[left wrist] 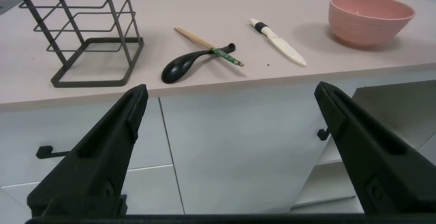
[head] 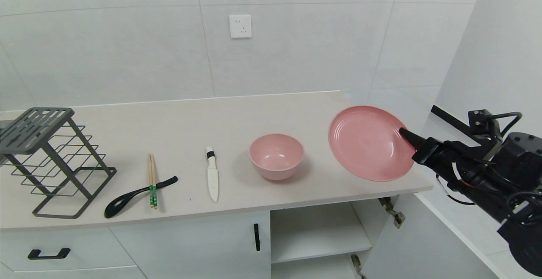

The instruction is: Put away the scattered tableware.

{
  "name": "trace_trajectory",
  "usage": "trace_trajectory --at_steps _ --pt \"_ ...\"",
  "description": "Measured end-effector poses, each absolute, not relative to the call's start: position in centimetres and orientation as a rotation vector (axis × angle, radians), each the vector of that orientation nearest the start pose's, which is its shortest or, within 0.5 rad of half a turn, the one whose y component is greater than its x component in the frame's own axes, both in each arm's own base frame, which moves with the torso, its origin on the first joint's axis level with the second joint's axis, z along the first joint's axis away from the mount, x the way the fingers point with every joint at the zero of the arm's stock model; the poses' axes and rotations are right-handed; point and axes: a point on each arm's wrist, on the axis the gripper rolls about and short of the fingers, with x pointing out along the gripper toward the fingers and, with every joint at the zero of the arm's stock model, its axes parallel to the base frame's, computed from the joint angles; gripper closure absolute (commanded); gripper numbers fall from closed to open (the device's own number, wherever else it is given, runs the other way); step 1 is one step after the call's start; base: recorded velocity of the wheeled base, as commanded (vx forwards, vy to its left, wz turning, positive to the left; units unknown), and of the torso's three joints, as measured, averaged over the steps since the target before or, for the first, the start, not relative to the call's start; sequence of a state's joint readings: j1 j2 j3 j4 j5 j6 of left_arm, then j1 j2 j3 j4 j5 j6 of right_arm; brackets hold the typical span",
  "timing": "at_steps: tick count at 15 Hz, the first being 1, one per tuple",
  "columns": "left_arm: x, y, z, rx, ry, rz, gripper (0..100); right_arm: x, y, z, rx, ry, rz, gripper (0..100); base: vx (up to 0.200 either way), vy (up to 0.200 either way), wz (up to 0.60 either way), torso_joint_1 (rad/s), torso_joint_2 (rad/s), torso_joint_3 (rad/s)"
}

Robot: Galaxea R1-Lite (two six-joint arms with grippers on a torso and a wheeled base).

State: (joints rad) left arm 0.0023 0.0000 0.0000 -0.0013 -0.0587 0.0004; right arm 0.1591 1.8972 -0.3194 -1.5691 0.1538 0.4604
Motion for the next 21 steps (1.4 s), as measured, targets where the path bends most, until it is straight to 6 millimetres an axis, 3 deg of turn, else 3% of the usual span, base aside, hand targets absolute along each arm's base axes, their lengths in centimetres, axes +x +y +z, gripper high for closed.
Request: trace_trajectory --at_steps 7,10,11,13,16,18,21 --pt "-2.3 -0.3 7.7 0.091 -0.021 -0.109 0 25.5 4.1 11.7 0.406 0.051 0.299 100 0.0 0.0 0.0 0.0 0.0 0.0" --pt "-3.1 -0.3 11.5 0.124 -0.327 -0.093 0 25.0 4.0 11.9 0.392 0.045 0.3 100 0.0 0.0 0.0 0.0 0.0 0.0" --pt "-3.2 -0.3 11.7 0.122 -0.329 -0.1 0 24.9 4.0 12.0 0.393 0.042 0.299 100 0.0 0.0 0.0 0.0 0.0 0.0" --pt "-3.3 -0.3 12.1 0.057 -0.267 -0.152 0 24.8 3.6 12.2 0.39 0.03 0.287 100 0.0 0.0 0.0 0.0 0.0 0.0" --pt "-3.1 -0.4 14.6 -0.043 -0.194 -0.199 0 24.3 3.1 12.7 0.376 0.007 0.272 100 0.0 0.0 0.0 0.0 0.0 0.0" --pt "-2.0 -0.4 16.6 -0.084 -0.13 -0.244 0 23.8 2.9 13.3 0.372 -0.009 0.289 100 0.0 0.0 0.0 0.0 0.0 0.0" --pt "1.2 -0.6 18.8 -0.122 0.02 -0.303 0 23.3 2.7 13.9 0.37 -0.035 0.291 100 0.0 0.0 0.0 0.0 0.0 0.0"
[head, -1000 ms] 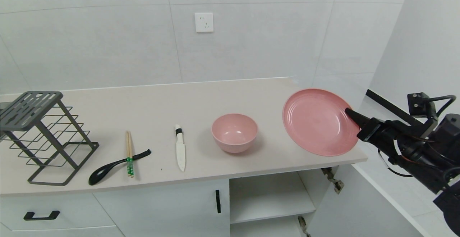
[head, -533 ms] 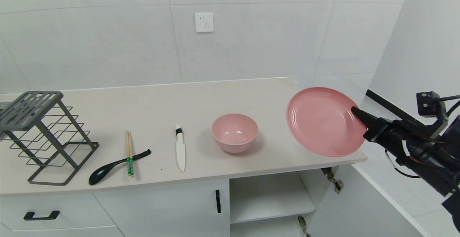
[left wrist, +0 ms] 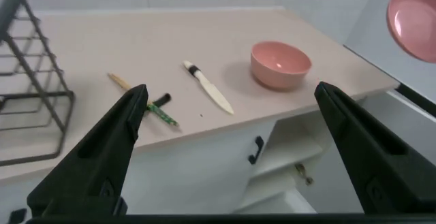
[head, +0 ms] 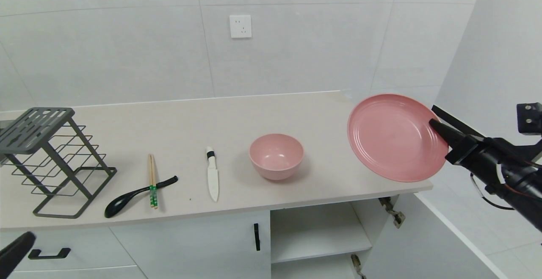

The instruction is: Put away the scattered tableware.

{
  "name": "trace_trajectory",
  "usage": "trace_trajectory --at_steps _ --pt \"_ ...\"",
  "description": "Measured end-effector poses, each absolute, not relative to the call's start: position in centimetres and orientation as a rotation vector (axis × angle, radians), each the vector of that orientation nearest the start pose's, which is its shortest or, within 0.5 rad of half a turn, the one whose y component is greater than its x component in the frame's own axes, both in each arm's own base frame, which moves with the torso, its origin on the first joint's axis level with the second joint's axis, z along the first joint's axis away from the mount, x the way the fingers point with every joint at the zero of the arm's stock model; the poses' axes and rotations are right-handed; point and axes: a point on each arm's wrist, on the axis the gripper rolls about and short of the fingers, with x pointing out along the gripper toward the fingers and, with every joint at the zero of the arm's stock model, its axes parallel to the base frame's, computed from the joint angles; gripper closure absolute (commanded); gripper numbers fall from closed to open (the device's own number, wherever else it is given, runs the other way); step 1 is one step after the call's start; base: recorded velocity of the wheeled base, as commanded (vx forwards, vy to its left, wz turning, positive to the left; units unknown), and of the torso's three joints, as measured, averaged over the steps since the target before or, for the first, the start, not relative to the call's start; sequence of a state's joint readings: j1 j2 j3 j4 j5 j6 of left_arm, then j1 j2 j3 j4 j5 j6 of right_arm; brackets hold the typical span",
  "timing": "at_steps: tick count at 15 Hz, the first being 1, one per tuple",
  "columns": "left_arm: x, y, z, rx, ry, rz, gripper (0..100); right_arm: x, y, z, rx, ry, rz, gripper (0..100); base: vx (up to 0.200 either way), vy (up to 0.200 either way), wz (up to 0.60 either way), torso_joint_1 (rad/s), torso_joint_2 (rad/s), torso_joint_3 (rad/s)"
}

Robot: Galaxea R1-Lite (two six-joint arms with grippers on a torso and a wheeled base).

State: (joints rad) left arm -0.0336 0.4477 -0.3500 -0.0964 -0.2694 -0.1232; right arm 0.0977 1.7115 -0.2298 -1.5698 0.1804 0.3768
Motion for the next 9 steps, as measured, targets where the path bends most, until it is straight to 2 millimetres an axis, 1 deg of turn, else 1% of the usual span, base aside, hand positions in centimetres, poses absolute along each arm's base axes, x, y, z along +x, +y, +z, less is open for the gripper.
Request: trace_trajectory --at_steps 3,5,9 --pt "5.5 -1.3 19.6 -0.179 0.17 -0.401 0 23.1 2.6 14.2 0.37 -0.051 0.291 100 0.0 0.0 0.0 0.0 0.0 0.0" --pt "7.9 -2.2 19.7 -0.207 0.238 -0.463 0 23.0 2.5 14.4 0.37 -0.059 0.29 100 0.0 0.0 0.0 0.0 0.0 0.0" --pt "12.9 -4.1 18.5 -0.223 0.375 -0.502 0 23.0 2.4 14.5 0.369 -0.063 0.287 100 0.0 0.0 0.0 0.0 0.0 0.0"
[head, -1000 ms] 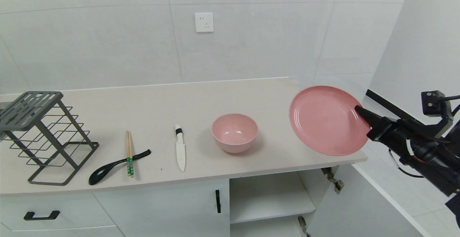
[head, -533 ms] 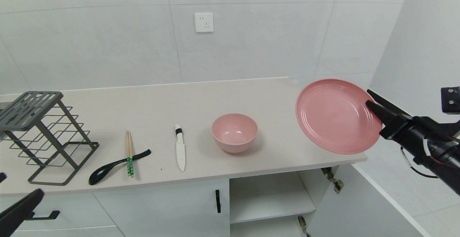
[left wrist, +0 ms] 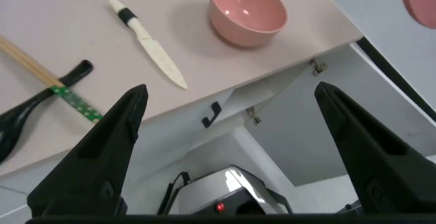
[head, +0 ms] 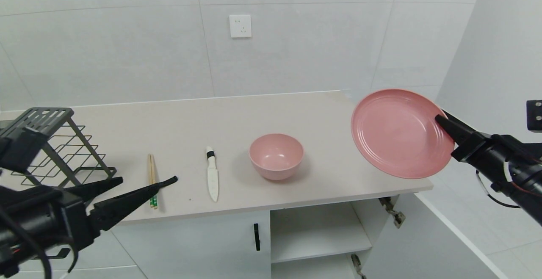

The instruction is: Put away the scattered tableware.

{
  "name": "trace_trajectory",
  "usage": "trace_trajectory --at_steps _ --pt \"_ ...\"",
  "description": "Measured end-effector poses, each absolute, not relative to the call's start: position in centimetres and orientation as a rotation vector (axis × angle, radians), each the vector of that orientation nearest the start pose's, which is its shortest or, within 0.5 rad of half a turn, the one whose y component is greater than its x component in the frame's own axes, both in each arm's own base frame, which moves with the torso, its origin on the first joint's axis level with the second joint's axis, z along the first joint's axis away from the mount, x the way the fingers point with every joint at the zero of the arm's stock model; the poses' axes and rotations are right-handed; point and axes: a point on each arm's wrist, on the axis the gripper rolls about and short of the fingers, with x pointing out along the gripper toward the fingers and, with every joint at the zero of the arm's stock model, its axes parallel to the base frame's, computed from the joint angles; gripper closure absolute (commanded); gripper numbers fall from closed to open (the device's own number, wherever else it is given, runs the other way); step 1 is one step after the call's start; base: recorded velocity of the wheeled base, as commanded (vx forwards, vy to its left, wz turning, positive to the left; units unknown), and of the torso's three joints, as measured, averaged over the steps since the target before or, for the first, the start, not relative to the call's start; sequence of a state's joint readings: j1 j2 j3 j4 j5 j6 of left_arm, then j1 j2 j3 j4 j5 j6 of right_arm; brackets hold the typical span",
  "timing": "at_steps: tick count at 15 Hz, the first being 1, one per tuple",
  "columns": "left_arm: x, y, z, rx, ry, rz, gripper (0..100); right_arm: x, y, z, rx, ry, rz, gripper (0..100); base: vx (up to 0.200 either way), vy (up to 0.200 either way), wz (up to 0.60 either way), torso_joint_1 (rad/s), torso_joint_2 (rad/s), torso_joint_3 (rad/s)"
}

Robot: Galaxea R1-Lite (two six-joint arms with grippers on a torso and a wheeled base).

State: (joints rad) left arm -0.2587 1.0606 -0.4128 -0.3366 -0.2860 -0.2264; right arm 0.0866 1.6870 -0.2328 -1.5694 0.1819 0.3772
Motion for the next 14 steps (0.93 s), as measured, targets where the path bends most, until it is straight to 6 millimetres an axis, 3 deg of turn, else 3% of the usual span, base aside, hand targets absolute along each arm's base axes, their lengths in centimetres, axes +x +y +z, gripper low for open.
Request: trace_trajectory --at_steps 10,14 --pt "19.6 -9.2 17.3 -0.193 0.542 -0.528 0 22.9 2.4 14.5 0.365 -0.059 0.302 100 0.0 0.0 0.0 0.0 0.0 0.0" --pt "22.3 -11.9 16.7 -0.177 0.499 -0.54 0 22.9 2.4 14.5 0.365 -0.058 0.303 100 0.0 0.0 0.0 0.0 0.0 0.0"
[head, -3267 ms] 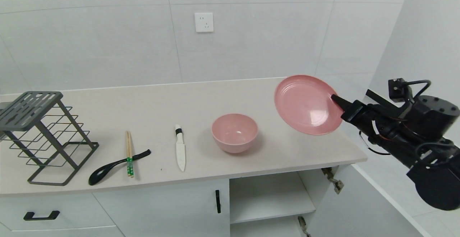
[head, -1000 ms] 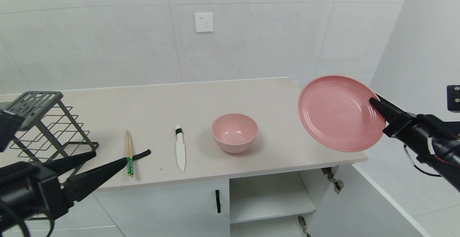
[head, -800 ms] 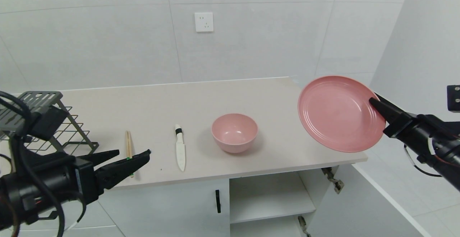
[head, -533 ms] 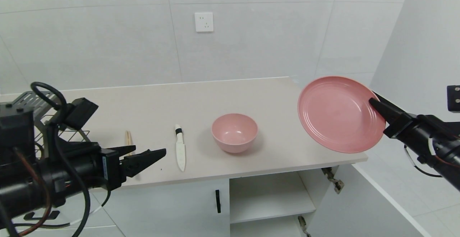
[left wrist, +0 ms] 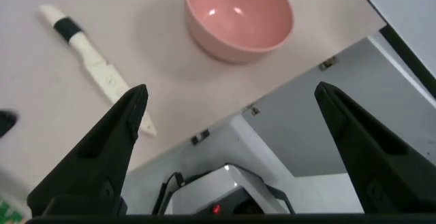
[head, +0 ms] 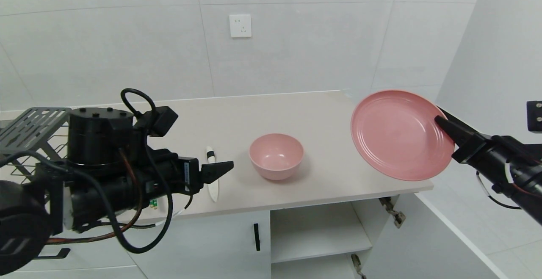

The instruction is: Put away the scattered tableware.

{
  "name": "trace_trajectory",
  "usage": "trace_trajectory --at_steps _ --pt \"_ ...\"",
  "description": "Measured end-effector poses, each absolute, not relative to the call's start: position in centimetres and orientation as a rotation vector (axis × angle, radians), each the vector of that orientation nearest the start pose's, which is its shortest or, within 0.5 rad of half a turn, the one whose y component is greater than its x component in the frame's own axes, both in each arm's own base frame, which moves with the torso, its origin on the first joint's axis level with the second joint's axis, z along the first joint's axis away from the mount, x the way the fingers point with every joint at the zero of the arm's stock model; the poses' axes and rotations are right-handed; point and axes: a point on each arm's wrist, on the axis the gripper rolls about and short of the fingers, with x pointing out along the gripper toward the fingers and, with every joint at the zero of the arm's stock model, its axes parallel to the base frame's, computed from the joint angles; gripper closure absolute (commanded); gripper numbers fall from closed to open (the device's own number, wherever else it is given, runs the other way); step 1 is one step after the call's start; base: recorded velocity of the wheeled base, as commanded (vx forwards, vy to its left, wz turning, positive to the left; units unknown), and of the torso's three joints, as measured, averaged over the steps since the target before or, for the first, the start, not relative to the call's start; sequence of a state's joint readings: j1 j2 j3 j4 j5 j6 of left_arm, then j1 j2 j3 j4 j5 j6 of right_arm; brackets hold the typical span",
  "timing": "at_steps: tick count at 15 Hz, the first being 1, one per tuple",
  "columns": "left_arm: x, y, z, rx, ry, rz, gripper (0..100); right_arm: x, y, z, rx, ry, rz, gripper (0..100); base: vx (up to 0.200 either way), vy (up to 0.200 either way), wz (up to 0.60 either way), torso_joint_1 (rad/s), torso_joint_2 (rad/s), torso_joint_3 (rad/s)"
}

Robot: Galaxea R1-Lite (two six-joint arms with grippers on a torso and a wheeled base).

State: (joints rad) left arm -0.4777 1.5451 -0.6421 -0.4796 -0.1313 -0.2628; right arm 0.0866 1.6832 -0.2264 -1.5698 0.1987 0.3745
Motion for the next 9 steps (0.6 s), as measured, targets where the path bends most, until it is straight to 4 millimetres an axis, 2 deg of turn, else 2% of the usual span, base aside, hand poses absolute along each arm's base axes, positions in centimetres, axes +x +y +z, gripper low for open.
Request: trace_trajectory --at_steps 5,9 --pt "27.1 -14.7 14.8 -0.225 0.456 -0.548 0 22.9 2.4 14.4 0.365 -0.057 0.302 100 0.0 0.0 0.0 0.0 0.0 0.0" --pt "29.7 -15.9 12.9 -0.225 0.475 -0.542 0 22.9 2.4 14.4 0.365 -0.056 0.303 100 0.0 0.0 0.0 0.0 0.0 0.0"
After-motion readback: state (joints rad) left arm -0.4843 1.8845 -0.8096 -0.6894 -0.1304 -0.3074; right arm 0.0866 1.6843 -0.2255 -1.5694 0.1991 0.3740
